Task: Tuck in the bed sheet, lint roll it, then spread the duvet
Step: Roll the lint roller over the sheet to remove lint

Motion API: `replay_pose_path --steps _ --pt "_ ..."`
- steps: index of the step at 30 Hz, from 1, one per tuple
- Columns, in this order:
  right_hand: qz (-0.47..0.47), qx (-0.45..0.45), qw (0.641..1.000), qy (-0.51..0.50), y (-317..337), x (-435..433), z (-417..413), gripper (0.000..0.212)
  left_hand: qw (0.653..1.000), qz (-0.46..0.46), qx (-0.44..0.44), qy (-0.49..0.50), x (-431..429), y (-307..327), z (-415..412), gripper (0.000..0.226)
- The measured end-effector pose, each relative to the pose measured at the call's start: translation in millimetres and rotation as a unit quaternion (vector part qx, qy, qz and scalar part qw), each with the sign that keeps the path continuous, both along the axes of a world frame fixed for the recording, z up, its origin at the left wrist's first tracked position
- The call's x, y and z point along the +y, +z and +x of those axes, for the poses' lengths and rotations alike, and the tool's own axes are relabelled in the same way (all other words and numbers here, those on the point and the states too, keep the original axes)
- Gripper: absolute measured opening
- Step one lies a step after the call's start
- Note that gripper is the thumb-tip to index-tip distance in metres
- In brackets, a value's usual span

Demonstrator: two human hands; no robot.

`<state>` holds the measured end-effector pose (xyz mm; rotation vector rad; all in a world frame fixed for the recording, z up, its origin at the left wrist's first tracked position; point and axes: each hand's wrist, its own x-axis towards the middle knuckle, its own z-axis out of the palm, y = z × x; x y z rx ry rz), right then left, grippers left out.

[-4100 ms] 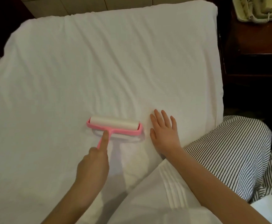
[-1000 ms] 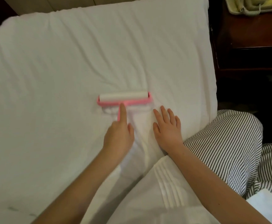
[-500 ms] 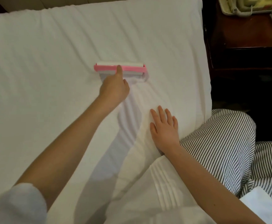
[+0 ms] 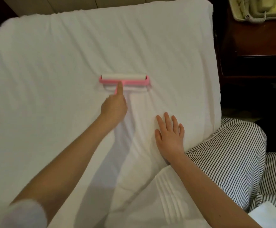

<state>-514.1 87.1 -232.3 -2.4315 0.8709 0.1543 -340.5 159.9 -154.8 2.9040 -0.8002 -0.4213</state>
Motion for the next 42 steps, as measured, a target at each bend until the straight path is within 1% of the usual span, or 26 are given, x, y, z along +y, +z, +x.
replay_pose_path --steps 3,6,8,10,13,15,19,22,25,27,29,30,32,33,35,38,42 --pt "-0.004 -0.003 1.000 -0.002 -1.6 0.0 0.2 0.052 1.000 0.002 0.005 -0.008 -45.6 16.2 39.3 0.059" --pt "-0.003 -0.010 1.000 -0.003 -3.0 -1.5 -0.1 0.051 1.000 0.007 0.019 -0.008 -57.3 27.1 39.1 0.060" --pt "-0.003 -0.013 1.000 0.002 -4.3 -3.1 0.0 0.051 0.999 0.000 0.046 0.006 -37.8 22.9 14.7 0.061" --pt "-0.001 -0.017 1.000 0.000 -5.2 -3.4 0.8 0.058 0.998 0.004 0.063 0.014 -3.6 15.0 -22.5 0.063" --pt "0.006 -0.017 1.000 -0.004 -6.1 -3.6 4.6 0.064 0.998 0.026 0.057 -0.001 41.0 12.9 -66.8 0.062" --pt "0.000 -0.019 1.000 -0.003 -5.6 -3.1 7.0 0.063 0.998 0.030 0.058 -0.006 48.8 12.9 -69.3 0.061" --pt "-0.002 -0.015 1.000 0.002 -4.8 -4.9 5.3 0.051 0.999 0.005 0.040 -0.007 12.6 5.8 -23.1 0.060" --pt "0.004 -0.005 1.000 0.012 -3.9 -8.1 2.4 0.052 0.999 -0.021 0.041 -0.005 -27.0 6.7 25.6 0.059" --pt "0.006 -0.005 1.000 0.014 -1.7 -7.5 4.0 0.057 0.998 -0.026 0.050 -0.017 -48.9 21.4 49.2 0.057" --pt "0.002 -0.013 1.000 0.012 0.4 -7.3 8.4 0.068 0.999 -0.029 0.020 -0.026 -38.0 35.5 46.0 0.056" --pt "-0.011 -0.015 1.000 0.019 1.9 -13.7 17.9 0.081 0.999 -0.032 -0.016 -0.028 -9.6 46.2 30.5 0.056" --pt "-0.016 -0.011 1.000 0.023 2.5 -18.7 25.8 0.082 0.999 -0.028 -0.027 -0.024 7.4 49.4 20.7 0.057" --pt "-0.027 0.005 0.999 0.032 4.4 -32.6 45.5 0.068 1.000 0.009 -0.022 -0.007 34.7 50.4 6.9 0.056" --pt "-0.033 0.017 0.999 0.039 6.2 -40.1 57.0 0.062 0.999 0.035 -0.008 0.001 42.2 46.4 5.9 0.056" --pt "-0.051 0.036 0.997 0.050 9.9 -54.3 80.6 0.062 0.998 0.062 0.030 0.014 44.9 34.8 15.0 0.056" --pt "-0.063 0.065 0.994 0.062 11.7 -74.0 113.1 0.068 0.999 0.011 0.031 0.008 17.3 20.2 52.1 0.057" --pt "-0.050 0.092 0.992 0.064 6.0 -91.2 138.6 0.076 0.998 -0.051 0.030 0.019 -48.7 6.2 126.4 0.057"
